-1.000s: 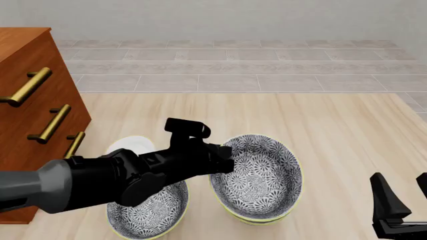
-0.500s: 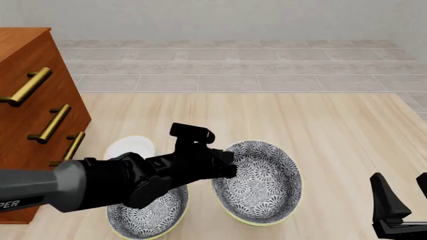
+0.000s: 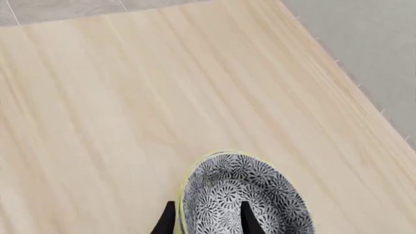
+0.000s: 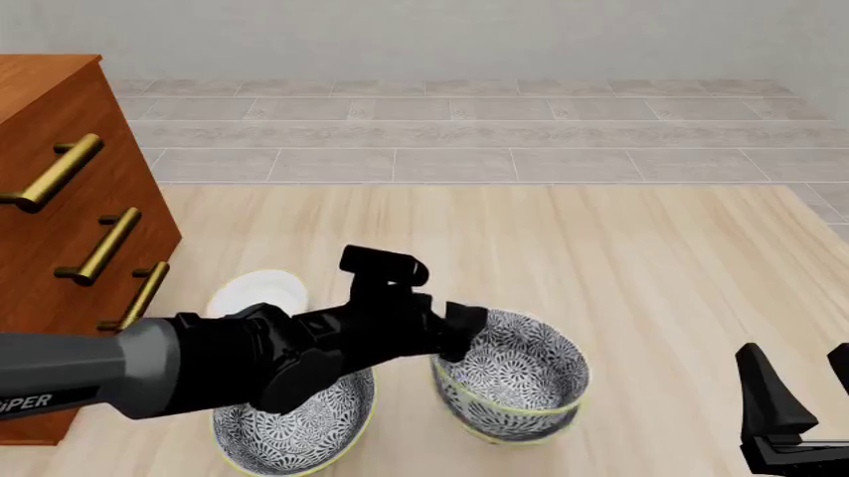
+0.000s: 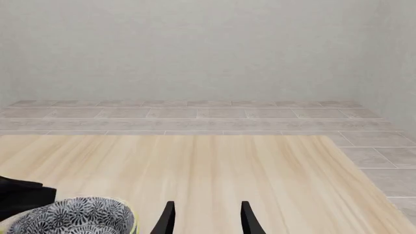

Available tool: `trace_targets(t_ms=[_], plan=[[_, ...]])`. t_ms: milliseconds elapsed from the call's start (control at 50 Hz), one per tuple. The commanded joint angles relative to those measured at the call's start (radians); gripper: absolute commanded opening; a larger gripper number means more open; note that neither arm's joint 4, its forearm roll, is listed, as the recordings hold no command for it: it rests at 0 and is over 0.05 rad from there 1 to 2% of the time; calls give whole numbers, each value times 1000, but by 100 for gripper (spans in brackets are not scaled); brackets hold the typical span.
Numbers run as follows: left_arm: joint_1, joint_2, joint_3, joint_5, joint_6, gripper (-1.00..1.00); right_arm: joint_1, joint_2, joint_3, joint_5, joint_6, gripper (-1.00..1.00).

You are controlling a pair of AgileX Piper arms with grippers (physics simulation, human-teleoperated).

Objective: Stack the bowl at the front on the bowl in the middle.

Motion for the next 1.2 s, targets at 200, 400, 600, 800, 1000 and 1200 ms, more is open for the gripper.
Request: trace_targets(t_ms=[200, 400, 600, 800, 1000, 1200], plan=[[-5, -11, -8, 7, 16, 100, 0, 0, 0, 0, 0, 100], [-8, -64, -5, 39, 25, 100, 0, 0, 0, 0, 0, 100], [-8, -148, 22, 71, 34, 100, 0, 0, 0, 0, 0, 100], [20, -219, 69, 75, 46, 100, 0, 0, 0, 0, 0, 100], [90, -295, 147, 29, 91, 100, 0, 0, 0, 0, 0, 100], [185, -445, 254, -48, 227, 100, 0, 0, 0, 0, 0, 100]])
